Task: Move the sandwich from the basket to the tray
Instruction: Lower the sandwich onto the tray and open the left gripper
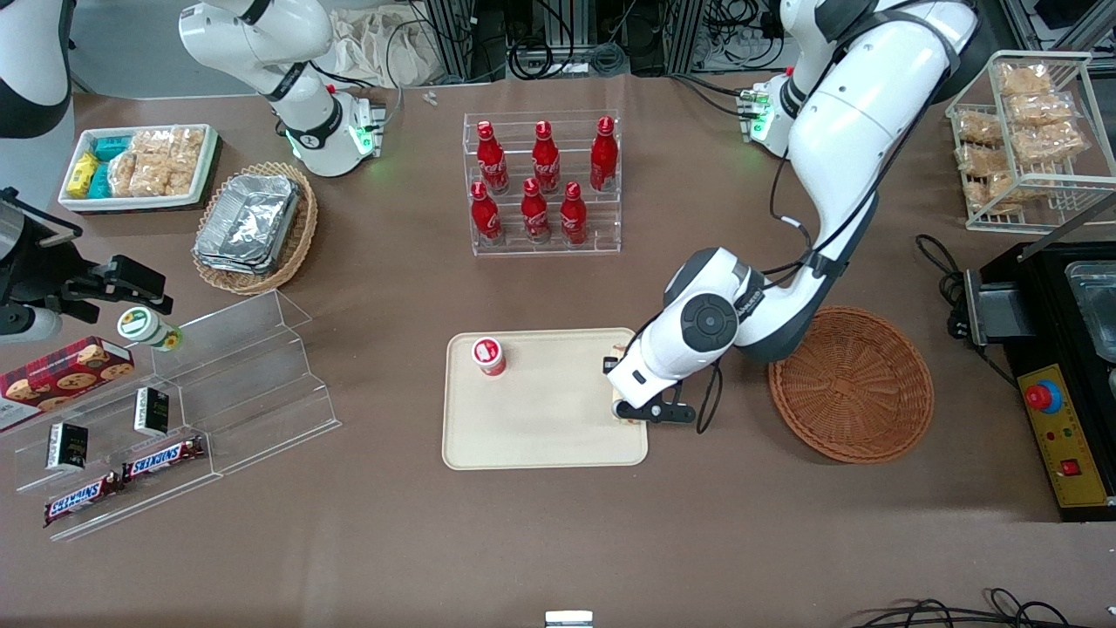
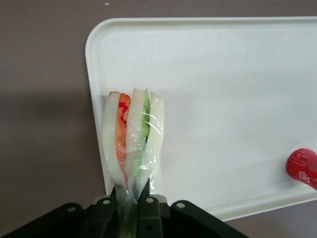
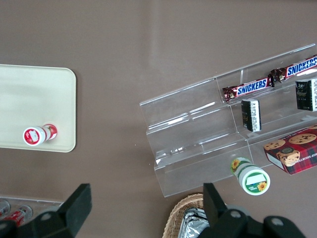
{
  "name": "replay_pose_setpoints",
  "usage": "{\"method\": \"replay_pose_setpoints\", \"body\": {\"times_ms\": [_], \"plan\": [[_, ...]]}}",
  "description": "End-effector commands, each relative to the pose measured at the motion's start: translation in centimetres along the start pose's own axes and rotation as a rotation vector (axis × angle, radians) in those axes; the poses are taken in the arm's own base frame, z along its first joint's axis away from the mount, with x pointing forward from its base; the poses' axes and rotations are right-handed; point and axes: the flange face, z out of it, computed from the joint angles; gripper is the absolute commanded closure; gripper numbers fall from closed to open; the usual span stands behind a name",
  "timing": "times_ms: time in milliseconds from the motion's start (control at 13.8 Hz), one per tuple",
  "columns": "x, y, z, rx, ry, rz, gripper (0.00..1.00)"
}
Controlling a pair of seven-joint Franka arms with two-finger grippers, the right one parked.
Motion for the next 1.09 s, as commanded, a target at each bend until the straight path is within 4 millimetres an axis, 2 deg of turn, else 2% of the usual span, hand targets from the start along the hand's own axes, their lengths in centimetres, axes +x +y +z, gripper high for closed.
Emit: {"method": "replay_pose_setpoints", "body": {"times_ms": [0, 145, 218, 291, 364, 582, 727, 800, 1018], "plan": [[0.3, 0.9, 0.6, -0.002, 0.011, 0.015, 0.83], [0.3, 0.8, 0.9, -0.004, 0.007, 0.01, 0.65], [0.3, 0.7, 0.9, -0.004, 0.007, 0.008, 0.35], [0.3, 0.7, 1.0, -0.002, 0.004, 0.008, 0.15], [0.3, 0.6, 0.8, -0.002, 0.006, 0.007, 0.01], [0.7, 0.2, -0.2, -0.002, 0.013, -0.006, 0.0], [1.2, -1.5, -2.6, 0.018, 0.007, -0.032, 0.0], [1.1, -1.8, -3.9, 0.039, -0.022, -0.035, 0.0], [0.7, -3.6, -8.7, 0.099, -0.049, -0.047, 0.0]]}}
